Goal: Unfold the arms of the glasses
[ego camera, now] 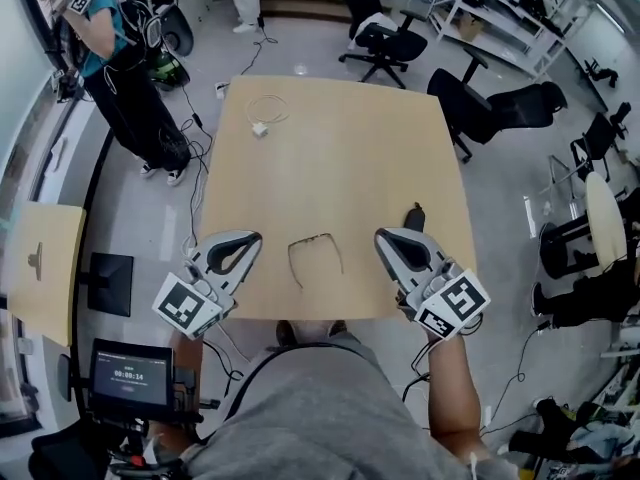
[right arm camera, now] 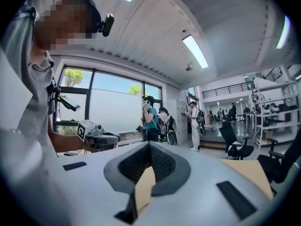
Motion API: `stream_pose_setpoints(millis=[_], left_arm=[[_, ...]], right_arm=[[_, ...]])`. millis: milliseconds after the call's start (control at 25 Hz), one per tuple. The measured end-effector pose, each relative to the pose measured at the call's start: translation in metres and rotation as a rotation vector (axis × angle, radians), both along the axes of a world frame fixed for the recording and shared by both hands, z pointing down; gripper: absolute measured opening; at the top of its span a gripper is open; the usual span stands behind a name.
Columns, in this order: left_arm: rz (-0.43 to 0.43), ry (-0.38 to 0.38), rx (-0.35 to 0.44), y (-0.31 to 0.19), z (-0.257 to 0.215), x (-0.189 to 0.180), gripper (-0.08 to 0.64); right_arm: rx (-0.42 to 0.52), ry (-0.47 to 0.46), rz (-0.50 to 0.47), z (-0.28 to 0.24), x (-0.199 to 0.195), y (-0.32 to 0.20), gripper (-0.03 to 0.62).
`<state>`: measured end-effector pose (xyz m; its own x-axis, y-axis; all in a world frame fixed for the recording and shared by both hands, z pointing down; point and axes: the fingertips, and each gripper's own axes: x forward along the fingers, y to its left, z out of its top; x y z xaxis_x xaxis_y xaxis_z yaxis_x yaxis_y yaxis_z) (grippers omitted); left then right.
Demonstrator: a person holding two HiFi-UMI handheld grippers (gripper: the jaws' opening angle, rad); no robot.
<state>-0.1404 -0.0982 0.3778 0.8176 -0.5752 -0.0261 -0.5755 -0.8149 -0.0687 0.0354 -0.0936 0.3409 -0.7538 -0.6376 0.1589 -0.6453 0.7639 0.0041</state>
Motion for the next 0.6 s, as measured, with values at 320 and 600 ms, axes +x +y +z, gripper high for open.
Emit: stream_pose_setpoints(millis=[320, 600], left_arm=[[-0.072, -0.022, 0.053, 0.127, -0.022, 0.016, 0.006], [-0.108, 0.000, 0.075, 0.250, -0.022, 0.067, 0.006]], right_arm=[[0.080, -0.013, -0.035, -0.034, 0.021, 0.124, 0.008], [0.088, -0.032, -0.056, -0.030, 0.063, 0.253, 0.008]])
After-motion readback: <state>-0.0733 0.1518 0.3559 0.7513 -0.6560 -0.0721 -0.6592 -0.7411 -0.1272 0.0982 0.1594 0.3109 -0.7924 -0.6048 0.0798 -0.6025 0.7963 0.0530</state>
